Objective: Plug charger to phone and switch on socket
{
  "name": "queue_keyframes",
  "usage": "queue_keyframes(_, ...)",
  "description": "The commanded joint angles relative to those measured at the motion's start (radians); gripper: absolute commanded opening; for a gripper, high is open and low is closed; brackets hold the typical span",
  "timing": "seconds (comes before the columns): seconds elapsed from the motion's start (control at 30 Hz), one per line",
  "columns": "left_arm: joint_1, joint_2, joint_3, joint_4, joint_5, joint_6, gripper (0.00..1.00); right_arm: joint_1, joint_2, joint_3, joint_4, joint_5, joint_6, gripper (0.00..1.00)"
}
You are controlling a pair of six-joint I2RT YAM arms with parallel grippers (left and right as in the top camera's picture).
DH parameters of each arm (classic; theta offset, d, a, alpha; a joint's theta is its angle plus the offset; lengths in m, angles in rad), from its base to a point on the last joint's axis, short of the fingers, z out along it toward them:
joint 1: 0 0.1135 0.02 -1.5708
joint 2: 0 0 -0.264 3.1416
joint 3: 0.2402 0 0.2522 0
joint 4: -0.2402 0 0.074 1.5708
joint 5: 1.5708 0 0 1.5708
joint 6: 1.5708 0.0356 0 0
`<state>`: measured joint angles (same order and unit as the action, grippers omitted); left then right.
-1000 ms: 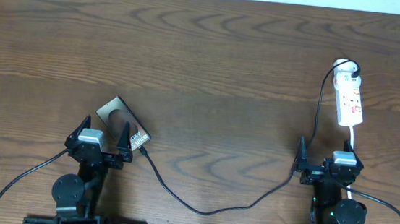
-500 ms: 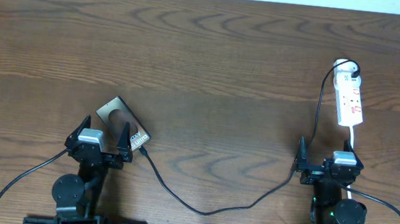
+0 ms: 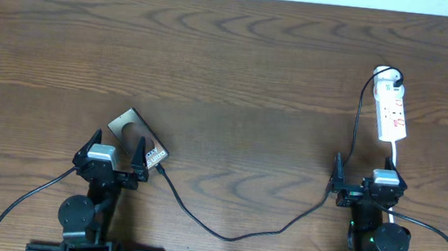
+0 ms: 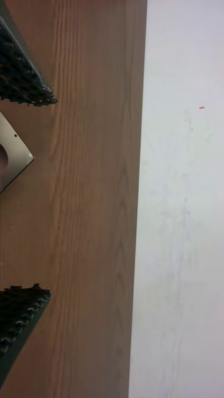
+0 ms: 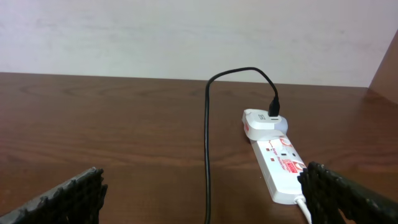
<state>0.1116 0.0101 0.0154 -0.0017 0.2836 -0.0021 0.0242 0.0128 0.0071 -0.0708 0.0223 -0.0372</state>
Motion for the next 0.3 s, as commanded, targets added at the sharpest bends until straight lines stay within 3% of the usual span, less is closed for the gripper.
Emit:
queue_keyframes(0.0,0.005,-0.006,-0.011,-0.046,0.019,0.006,0.9,-0.006,-0.007,-0.002,-0.004,0.005,0.006,0.99)
queue_keyframes(0.27,0.005,-0.006,-0.011,-0.045,0.019,0.006,0.9,-0.006,-0.007,-0.002,-0.004,0.005,0.006,0.99)
